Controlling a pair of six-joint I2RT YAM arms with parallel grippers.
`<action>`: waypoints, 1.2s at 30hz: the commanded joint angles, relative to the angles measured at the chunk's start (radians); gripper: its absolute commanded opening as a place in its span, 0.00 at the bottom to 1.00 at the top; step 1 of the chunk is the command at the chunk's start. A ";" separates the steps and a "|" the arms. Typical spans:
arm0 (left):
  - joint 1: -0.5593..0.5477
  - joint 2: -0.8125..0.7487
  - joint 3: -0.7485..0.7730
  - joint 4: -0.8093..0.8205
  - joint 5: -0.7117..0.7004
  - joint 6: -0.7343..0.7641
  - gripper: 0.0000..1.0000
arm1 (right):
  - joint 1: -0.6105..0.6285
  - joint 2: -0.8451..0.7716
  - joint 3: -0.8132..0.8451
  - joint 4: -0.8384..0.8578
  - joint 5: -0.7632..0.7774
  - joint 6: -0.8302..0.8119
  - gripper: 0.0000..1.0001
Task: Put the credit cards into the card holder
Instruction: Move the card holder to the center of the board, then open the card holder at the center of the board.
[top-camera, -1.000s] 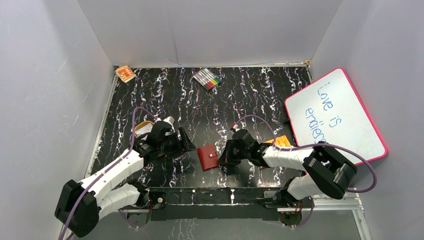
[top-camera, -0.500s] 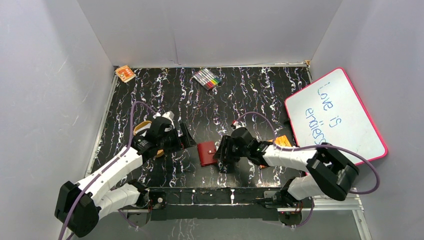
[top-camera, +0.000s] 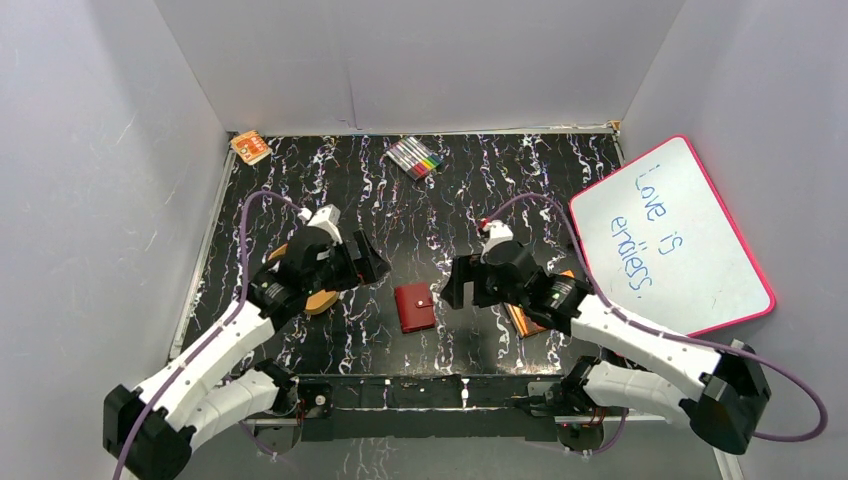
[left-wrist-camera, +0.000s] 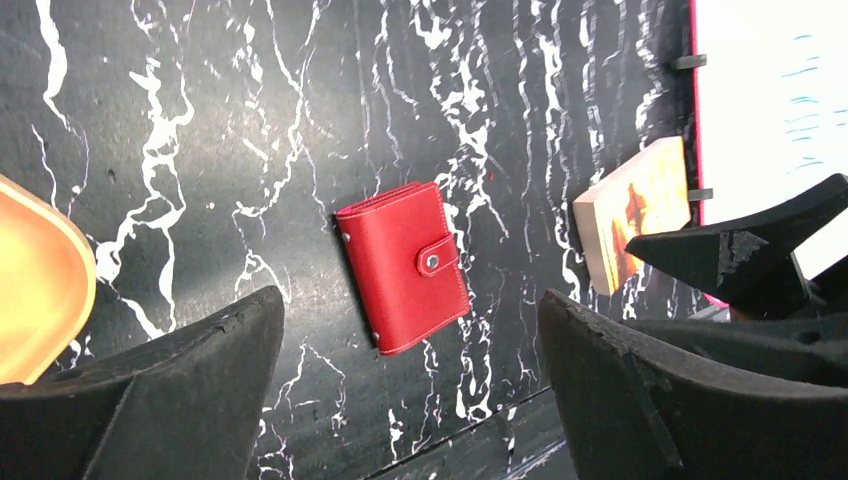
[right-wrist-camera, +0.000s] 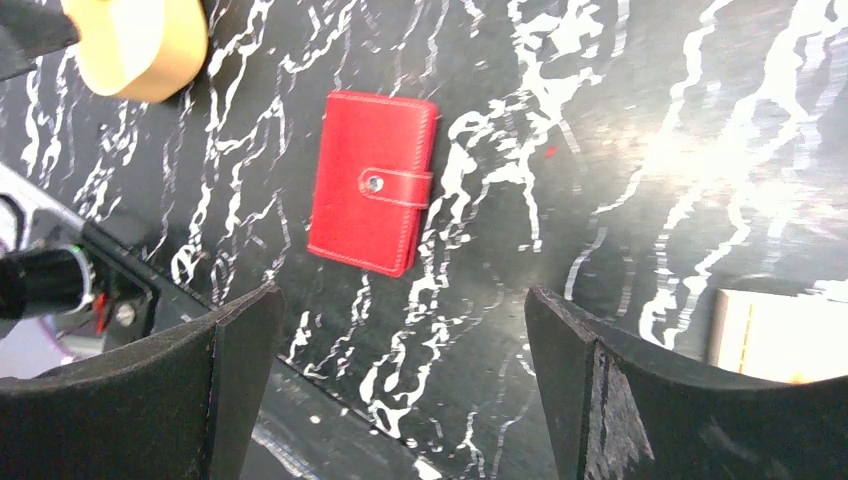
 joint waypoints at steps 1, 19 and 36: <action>-0.004 -0.121 -0.072 0.120 -0.052 0.031 0.95 | 0.001 -0.115 0.018 -0.089 0.217 -0.056 0.98; -0.006 0.067 -0.188 0.257 0.243 -0.258 0.68 | 0.095 0.123 0.133 -0.019 0.132 -0.092 0.78; -0.011 0.345 -0.218 0.552 0.338 -0.330 0.06 | 0.179 0.449 0.306 0.004 0.160 -0.009 0.44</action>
